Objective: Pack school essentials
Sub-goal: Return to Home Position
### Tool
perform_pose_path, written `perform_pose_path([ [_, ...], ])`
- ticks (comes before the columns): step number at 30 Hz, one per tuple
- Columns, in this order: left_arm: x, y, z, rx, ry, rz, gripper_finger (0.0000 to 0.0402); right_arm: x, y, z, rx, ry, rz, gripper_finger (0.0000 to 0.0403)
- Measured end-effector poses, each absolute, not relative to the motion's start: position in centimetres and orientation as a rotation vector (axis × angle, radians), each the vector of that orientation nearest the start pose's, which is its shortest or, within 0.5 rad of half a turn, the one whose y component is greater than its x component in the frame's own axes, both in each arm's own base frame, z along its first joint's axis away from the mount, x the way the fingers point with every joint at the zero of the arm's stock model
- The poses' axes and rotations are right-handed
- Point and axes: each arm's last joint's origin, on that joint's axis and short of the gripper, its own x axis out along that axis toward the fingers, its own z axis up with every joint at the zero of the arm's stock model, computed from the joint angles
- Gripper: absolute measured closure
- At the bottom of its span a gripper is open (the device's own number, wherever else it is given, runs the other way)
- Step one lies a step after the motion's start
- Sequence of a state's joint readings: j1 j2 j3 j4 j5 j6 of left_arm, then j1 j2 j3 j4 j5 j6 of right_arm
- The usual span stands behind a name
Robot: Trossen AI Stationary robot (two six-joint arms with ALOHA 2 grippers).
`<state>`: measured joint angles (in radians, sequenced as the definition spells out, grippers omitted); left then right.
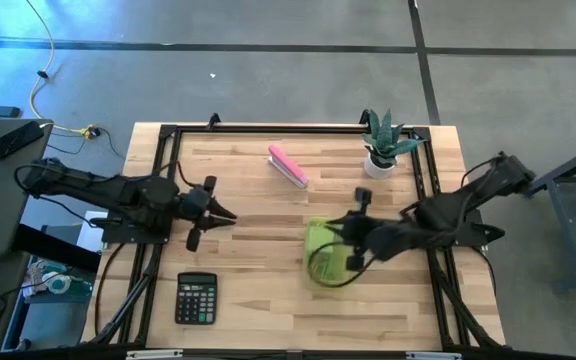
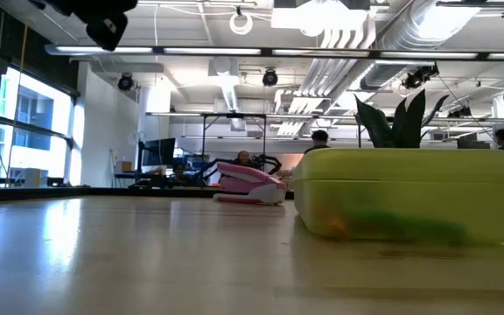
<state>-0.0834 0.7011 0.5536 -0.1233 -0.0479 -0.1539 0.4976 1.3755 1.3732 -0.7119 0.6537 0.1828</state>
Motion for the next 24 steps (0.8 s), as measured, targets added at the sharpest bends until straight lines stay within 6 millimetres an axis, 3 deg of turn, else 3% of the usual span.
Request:
perform_pose_path([
  [5,14.3,-1.1,25.4,-0.157,0.235,-0.017,0.0349,23.1,10.5,35.8,-0.182,0.511,-0.213,0.0368],
  [15,11.8,-0.8,22.5,-0.200,0.175,0.003,0.0349,18.1,7.5,29.5,-0.108,0.341,-0.142,0.0368],
  [24,11.1,-0.7,19.3,-0.219,0.147,0.028,0.0349,14.1,5.1,24.5,-0.020,0.161,-0.016,0.0368],
])
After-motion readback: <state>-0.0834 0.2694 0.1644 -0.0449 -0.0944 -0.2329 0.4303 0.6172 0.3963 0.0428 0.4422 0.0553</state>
